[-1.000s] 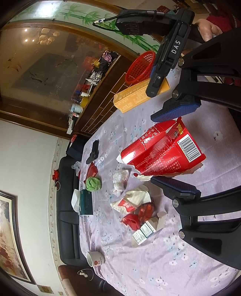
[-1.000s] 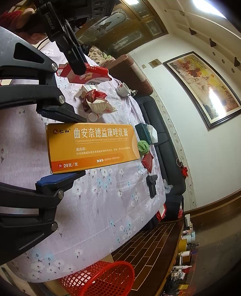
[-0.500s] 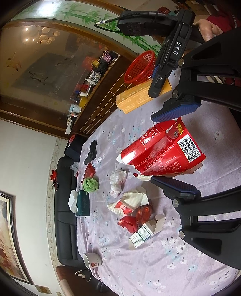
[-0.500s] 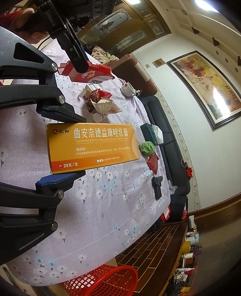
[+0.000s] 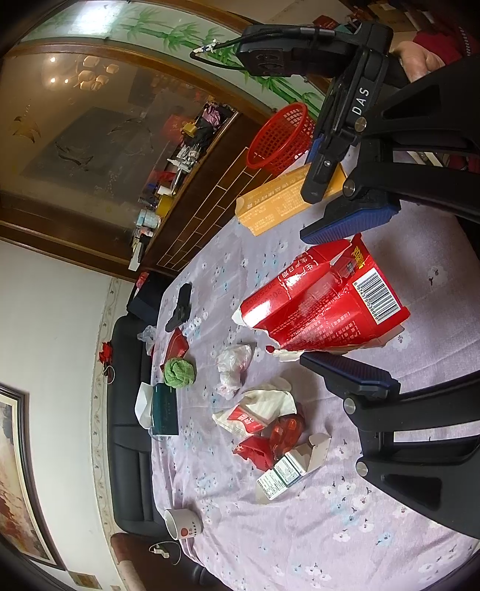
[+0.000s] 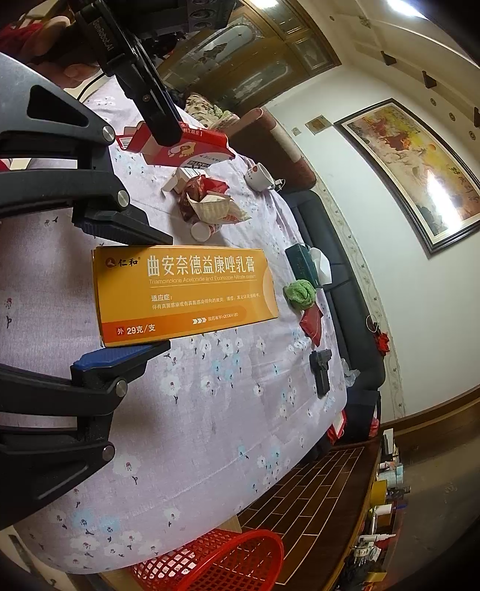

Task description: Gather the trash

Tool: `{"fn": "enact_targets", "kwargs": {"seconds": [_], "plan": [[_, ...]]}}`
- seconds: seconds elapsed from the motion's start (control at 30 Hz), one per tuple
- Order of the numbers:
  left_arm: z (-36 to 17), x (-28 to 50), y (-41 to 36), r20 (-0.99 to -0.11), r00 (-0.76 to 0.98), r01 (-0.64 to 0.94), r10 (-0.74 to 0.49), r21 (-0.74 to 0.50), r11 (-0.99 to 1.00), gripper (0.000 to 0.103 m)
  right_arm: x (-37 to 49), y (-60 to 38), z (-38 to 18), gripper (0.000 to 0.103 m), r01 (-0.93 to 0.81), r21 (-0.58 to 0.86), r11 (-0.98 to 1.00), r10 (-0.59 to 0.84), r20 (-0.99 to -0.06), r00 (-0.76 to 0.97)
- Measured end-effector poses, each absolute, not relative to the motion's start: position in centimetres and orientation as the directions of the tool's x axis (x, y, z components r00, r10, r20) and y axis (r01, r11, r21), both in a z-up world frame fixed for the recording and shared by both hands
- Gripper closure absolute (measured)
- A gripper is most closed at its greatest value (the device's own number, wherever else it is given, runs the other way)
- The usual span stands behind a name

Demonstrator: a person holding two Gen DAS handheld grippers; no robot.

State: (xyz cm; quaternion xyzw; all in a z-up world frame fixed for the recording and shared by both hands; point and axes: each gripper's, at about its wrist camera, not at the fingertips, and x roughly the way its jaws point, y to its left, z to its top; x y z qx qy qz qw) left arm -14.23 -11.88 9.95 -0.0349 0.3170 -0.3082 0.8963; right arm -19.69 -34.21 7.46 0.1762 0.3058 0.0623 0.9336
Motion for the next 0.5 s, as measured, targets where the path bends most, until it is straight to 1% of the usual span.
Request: {"fn": "enact_targets", "kwargs": {"seconds": [0.5], "plan": [[9.80,-14.14,-12.10,-0.548,0.608,0.533,-0.575,-0.255,0.807,0.045,-19.74,-34.12,7.19,0.051,-0.013,0.374,0.927,0.233,-0.551,0.802]]}}
